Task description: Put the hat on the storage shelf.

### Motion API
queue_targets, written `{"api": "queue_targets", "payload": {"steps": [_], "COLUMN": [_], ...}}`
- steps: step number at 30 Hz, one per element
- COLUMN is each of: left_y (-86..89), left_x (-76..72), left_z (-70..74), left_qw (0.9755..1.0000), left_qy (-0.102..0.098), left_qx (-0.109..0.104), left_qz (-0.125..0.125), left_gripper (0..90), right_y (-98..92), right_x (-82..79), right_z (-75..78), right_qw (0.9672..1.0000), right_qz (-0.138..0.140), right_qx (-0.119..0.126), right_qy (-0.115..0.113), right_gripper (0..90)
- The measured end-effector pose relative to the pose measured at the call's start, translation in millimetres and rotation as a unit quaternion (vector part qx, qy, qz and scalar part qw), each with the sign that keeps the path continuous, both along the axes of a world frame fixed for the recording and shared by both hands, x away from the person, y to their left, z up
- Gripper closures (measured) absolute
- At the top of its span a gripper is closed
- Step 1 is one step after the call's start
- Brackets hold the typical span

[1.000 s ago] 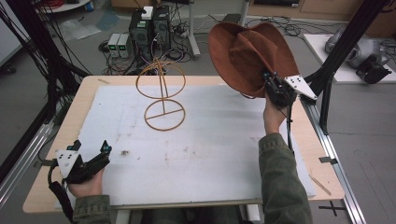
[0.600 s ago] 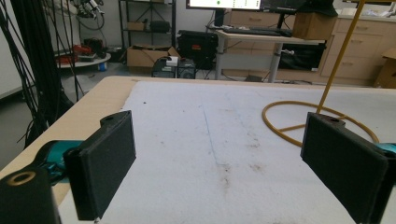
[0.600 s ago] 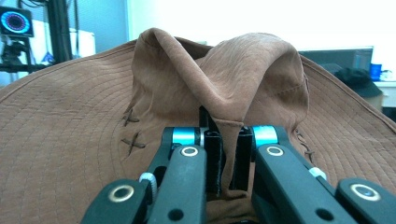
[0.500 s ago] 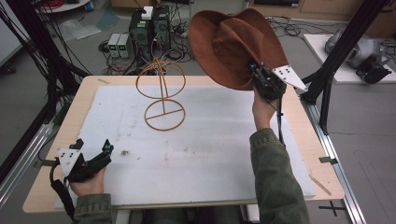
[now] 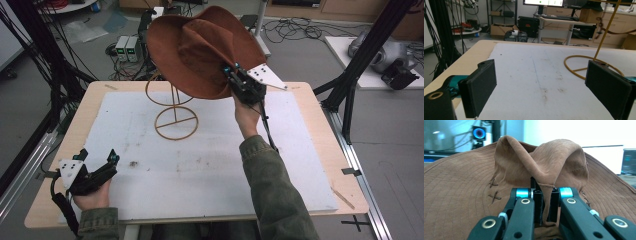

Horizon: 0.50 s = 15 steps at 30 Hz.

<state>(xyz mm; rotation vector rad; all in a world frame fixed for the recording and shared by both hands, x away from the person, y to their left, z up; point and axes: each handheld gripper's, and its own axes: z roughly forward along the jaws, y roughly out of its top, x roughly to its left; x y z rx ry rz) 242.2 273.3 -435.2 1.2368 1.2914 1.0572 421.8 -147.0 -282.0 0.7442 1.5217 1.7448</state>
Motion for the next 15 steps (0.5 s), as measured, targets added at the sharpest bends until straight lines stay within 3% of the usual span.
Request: {"api": "queue_targets", "payload": {"steps": [3,7,15], "left_y": [-0.9,0.8,3.6], "left_x": [0.6,0.2,-0.6], "left_z": [-0.2,-0.1,0.0], "left_qw": [1.0,1.0,1.0], "left_qy": [-0.001,-0.002,-0.004], "left_qx": [-0.003,-0.002,-0.007], "left_qz": [-0.001,0.001,0.005], "left_gripper": [10.6,10.5,10.6], "right_y": [23.4,37.5,63.9], "right_x": [-5.8,-10.3,-15.2], "right_z": [4.7,7.8,7.8], "right_qw": [0.9996,0.9987,0.9976], "right_qz": [0.028,0.05,0.068], "right_qx": [-0.004,0.003,-0.007], "right_qy": [-0.005,-0.006,-0.008], "right_gripper": [87.6,87.6,87.5]}}
